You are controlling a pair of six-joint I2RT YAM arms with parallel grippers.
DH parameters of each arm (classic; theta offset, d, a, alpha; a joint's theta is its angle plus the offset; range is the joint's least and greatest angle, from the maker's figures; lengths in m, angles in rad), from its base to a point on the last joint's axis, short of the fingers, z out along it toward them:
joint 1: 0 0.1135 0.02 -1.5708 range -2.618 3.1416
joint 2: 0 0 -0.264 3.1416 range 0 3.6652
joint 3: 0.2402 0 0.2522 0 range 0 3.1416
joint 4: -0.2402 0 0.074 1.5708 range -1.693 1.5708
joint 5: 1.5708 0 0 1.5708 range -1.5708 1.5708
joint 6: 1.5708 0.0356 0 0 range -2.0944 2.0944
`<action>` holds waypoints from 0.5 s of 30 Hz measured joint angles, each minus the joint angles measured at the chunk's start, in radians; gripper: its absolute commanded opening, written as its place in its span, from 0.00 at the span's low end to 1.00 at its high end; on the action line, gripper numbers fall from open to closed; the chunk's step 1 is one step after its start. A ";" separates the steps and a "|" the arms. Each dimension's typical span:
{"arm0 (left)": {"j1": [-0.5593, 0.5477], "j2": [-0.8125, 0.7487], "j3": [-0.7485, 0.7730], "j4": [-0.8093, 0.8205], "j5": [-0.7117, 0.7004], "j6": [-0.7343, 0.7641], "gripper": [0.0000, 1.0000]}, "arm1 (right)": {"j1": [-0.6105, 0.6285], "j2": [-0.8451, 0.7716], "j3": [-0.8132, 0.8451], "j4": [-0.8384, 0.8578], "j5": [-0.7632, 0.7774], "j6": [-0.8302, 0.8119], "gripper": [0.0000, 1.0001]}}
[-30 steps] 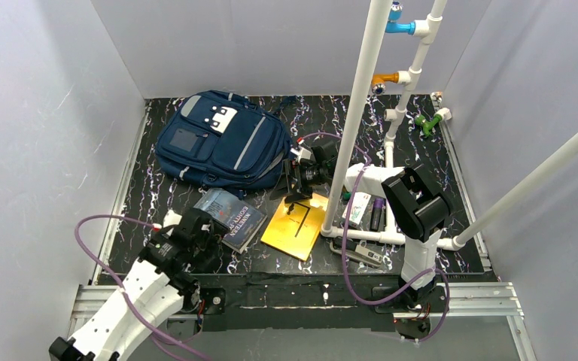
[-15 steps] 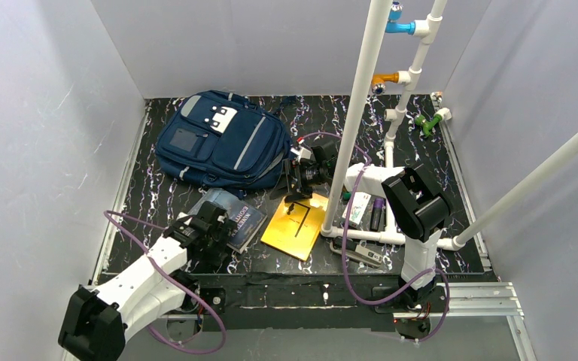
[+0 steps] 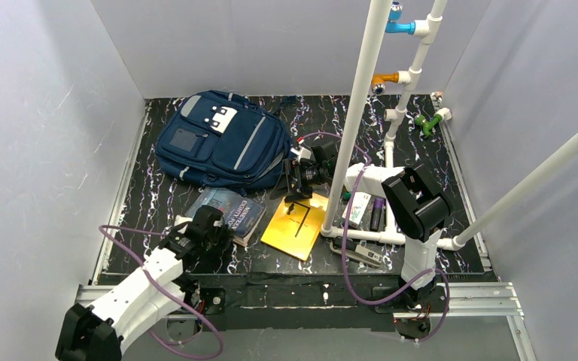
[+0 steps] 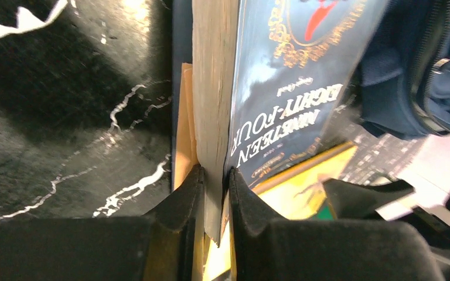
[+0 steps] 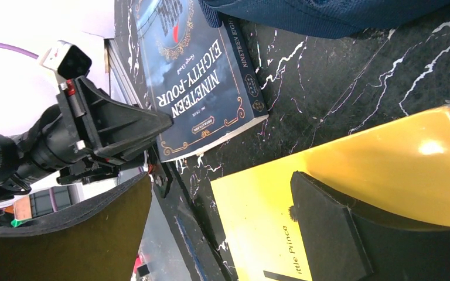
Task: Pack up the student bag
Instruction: Pick up the book from the center of the board.
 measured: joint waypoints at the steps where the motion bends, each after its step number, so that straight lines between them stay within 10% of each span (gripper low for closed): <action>1: 0.000 -0.026 0.000 -0.006 -0.001 -0.005 0.00 | 0.000 0.000 0.000 0.000 0.000 -0.001 0.95; 15: 0.000 -0.168 -0.045 0.136 0.060 -0.177 0.00 | 0.000 -0.001 -0.034 0.081 0.035 0.169 0.96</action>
